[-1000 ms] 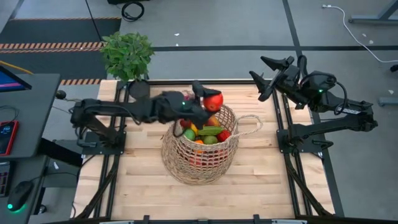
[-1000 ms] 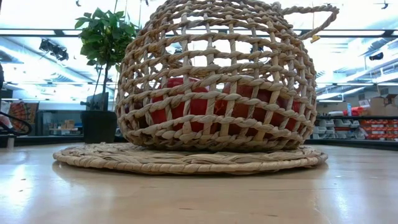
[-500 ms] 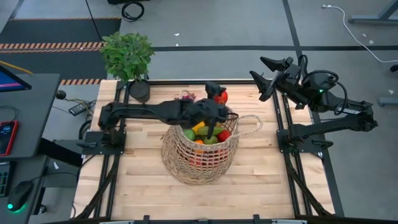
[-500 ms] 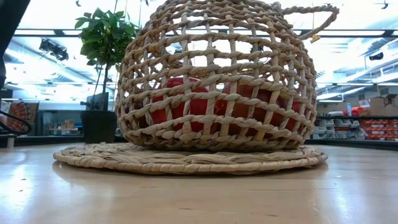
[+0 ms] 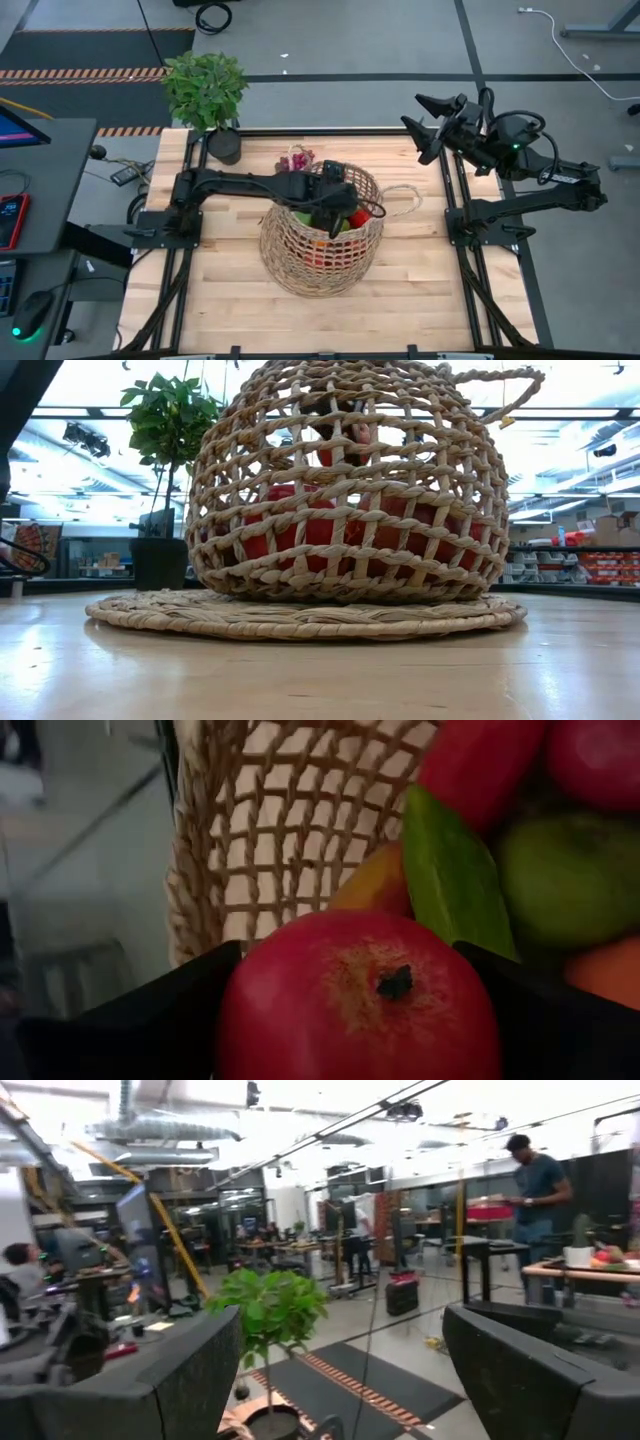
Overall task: Build produce basket
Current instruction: Put the red apple into the brown basket
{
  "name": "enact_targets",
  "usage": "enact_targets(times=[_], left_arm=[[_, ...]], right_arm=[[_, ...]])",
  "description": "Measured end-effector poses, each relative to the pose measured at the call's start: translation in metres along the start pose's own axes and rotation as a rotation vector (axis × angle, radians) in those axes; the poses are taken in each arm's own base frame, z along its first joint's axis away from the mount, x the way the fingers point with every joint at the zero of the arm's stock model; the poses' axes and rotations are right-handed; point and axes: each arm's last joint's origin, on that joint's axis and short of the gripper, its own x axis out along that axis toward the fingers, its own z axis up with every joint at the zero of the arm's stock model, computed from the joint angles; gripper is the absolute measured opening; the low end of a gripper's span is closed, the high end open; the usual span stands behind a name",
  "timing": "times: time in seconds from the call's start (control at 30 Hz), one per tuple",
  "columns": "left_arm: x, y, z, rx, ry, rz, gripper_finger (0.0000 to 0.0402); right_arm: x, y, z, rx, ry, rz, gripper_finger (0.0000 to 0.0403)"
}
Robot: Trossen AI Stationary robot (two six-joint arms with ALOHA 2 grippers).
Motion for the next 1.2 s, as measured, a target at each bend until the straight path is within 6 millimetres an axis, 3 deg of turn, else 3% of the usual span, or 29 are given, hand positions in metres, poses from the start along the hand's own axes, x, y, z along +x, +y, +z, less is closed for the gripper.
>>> enact_targets(times=[0.3,0.57,0.7,0.93,1.03,1.2], left_arm=[[0.012,0.0,-0.007,-0.295,0.049,-0.109,0.0354],[0.014,0.015,-0.013,-0.536,0.06,-0.205,0.0355],[0.003,0.031,-0.012,-0.611,0.02,-0.185,0.0355],[-0.036,0.07,-0.006,-0.645,-0.142,-0.133,0.0355],[-0.046,0.078,-0.003,-0.615,-0.198,-0.112,0.0355],[-0.045,0.077,-0.002,-0.543,-0.206,-0.107,0.0355]], right_arm=[[0.001,0.003,-0.001,0.023,0.006,0.077,0.0349],[0.0,0.003,-0.004,0.055,0.041,0.087,0.0349],[-0.004,0.001,-0.016,0.086,0.179,0.112,0.0349],[-0.006,-0.003,-0.04,0.255,0.437,0.124,0.0349],[0.003,0.001,-0.055,0.362,0.575,0.173,0.0349],[0.025,0.012,-0.084,0.442,0.753,0.193,0.0349]])
